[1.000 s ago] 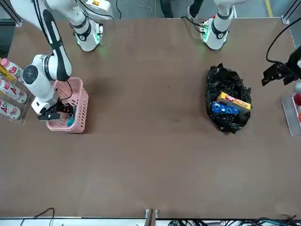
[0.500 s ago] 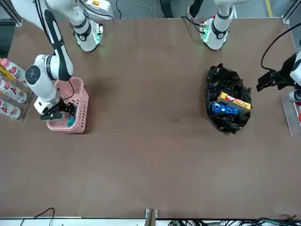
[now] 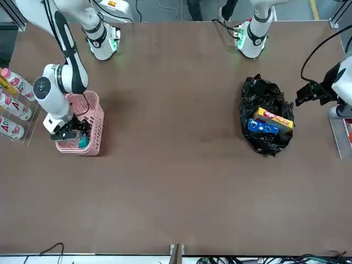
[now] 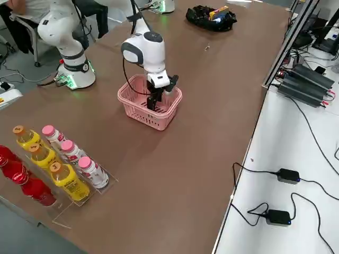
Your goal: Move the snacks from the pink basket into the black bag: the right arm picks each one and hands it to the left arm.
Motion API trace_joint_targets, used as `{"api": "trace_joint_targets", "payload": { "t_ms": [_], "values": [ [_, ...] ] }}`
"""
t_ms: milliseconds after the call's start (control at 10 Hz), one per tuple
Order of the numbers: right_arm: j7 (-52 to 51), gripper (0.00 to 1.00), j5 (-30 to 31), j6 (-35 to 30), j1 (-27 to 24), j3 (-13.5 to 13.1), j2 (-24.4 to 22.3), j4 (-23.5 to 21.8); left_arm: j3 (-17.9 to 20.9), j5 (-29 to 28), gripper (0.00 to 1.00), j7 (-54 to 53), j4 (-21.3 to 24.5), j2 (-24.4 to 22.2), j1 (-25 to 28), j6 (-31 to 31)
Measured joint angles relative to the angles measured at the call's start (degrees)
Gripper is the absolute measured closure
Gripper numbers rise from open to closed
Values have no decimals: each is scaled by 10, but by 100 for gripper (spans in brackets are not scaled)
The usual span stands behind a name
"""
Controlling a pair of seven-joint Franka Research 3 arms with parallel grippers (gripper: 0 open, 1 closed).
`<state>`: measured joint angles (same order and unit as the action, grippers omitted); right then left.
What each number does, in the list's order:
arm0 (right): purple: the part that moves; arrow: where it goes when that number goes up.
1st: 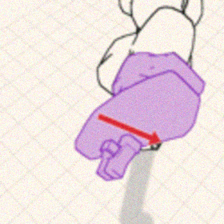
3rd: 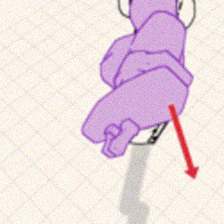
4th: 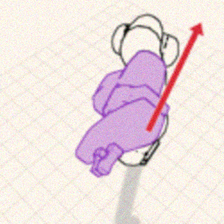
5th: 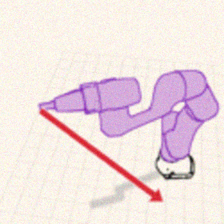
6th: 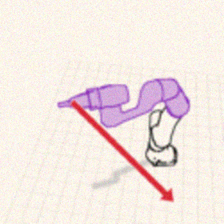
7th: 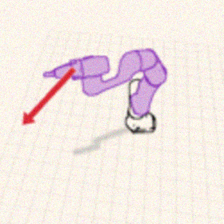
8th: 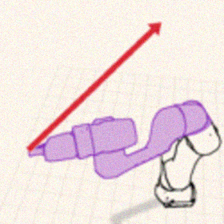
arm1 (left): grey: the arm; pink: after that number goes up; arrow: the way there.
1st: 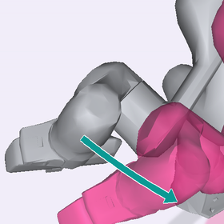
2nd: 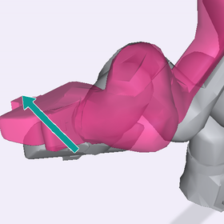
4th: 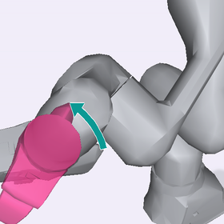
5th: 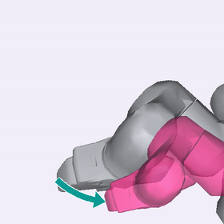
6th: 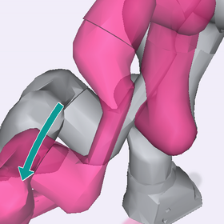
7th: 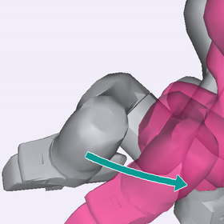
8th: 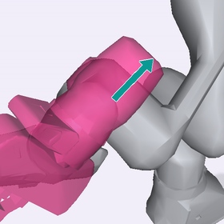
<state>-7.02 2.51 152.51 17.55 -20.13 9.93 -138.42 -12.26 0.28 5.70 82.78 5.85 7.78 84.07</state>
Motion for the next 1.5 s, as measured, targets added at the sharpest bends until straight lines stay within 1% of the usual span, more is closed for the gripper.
{"api": "trace_joint_targets", "payload": {
  "t_ms": [100,200,500,800,1000,1100,1500],
  "values": [
    [0,14,0,3,2,0,2,0,0,0,0,0,0,0,0,0],
    [0,15,0,10,2,0,6,-1,0,0,0,0,0,0,2,0],
    [0,14,0,51,2,0,21,-14,0,0,0,0,1,3,4,-1],
    [0,14,0,78,3,0,32,-23,-1,0,0,0,2,5,2,-1],
    [0,14,0,125,3,0,45,-38,-1,0,0,14,3,6,-1,-1],
    [0,14,0,138,3,0,51,-44,-1,0,0,17,3,6,-5,-1],
    [-1,14,10,156,3,0,58,-48,-2,0,0,18,3,6,-5,-2]
  ]
}}
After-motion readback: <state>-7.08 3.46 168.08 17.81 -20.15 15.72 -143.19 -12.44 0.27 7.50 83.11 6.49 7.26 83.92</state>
